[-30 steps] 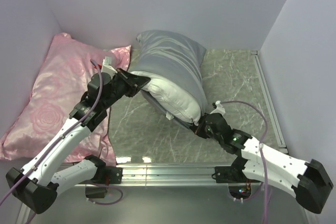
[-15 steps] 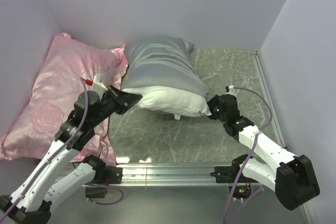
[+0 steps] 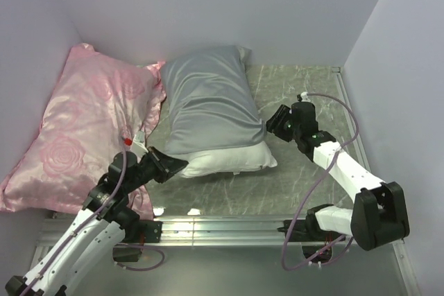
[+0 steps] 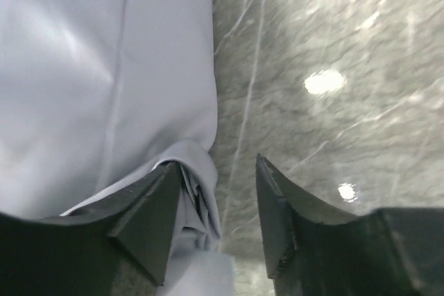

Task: Remove the pillowcase from the pillow

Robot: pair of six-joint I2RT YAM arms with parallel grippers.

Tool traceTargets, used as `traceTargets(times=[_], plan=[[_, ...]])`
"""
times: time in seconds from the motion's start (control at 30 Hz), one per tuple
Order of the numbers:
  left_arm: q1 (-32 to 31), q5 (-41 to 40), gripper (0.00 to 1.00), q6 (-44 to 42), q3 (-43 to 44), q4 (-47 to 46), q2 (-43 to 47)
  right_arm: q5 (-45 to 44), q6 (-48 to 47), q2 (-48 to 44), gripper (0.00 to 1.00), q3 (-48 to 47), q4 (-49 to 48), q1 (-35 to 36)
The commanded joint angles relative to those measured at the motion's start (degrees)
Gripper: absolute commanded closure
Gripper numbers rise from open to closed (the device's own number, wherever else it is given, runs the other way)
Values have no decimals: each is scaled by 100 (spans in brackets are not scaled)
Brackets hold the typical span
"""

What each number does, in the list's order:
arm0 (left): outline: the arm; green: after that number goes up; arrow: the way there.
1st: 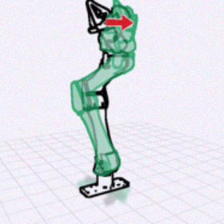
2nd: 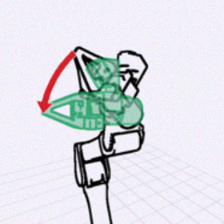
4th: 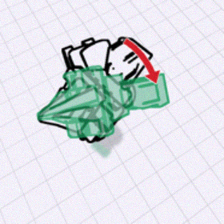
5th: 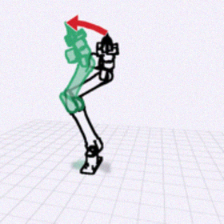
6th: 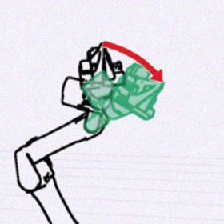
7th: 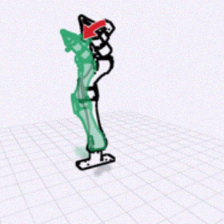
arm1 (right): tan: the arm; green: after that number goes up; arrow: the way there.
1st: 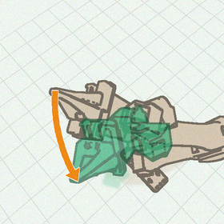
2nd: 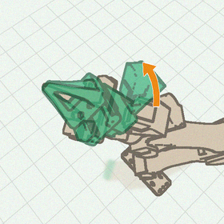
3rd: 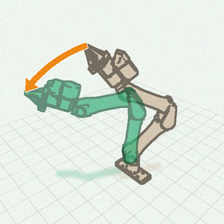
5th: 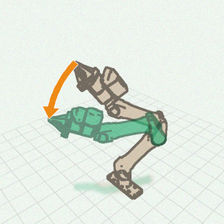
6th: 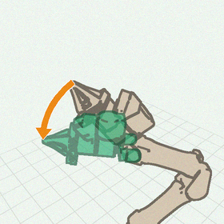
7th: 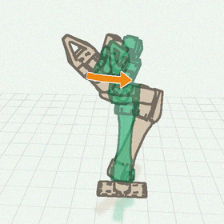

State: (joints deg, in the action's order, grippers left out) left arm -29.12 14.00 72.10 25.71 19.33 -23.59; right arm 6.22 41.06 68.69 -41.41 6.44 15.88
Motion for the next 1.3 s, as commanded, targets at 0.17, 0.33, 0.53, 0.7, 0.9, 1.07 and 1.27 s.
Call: traceTargets(times=[0.17, 0.33, 0.53, 0.7, 0.9, 1.07, 1.27], plan=[[38, 340, 99, 208, -453, -1027, -286, -246, -967, 4, 35, -1209, 628, -173], [21, 262, 99, 261, -638, -1230, -365, -341, -1249, -346, 37, -1449, 947, 11], [21, 279, 99, 419, -1051, -1660, -540, 1035, -1881, -1305, 29, -1045, 499, 450], [21, 366, 100, 472, -1218, -1889, -725, 284, -2541, -726, 26, -1299, 578, 1899], [12, 323, 99, 437, -1209, -1784, -620, -366, -2690, 381, 26, -2142, 577, 2138], [3, 393, 99, 437, -1253, -1845, -673, -1025, -3208, 1110, 25, -3134, 815, 2568], [-6, 410, 99, 411, -1244, -1696, -568, -1053, -3665, 2147, 27, -4340, 1351, 2709]])
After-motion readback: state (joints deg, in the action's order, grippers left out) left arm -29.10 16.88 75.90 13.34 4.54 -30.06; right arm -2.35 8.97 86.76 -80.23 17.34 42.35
